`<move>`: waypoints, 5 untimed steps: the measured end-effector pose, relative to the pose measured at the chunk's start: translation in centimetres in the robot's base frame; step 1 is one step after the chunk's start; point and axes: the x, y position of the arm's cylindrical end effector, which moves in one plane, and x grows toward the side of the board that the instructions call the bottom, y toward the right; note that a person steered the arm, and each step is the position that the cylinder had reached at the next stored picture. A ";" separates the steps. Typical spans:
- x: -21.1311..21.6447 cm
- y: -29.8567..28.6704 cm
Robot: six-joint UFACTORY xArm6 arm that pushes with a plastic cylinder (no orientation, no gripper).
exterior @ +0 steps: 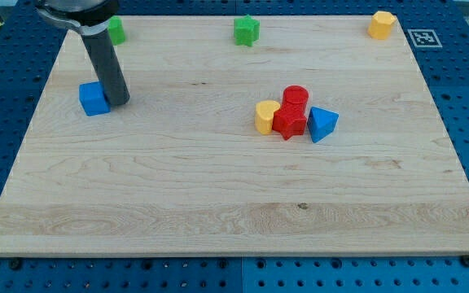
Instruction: Slide yellow heart down a bit
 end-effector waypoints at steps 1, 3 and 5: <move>0.6 0.0; 0.9 4.8; 0.9 13.5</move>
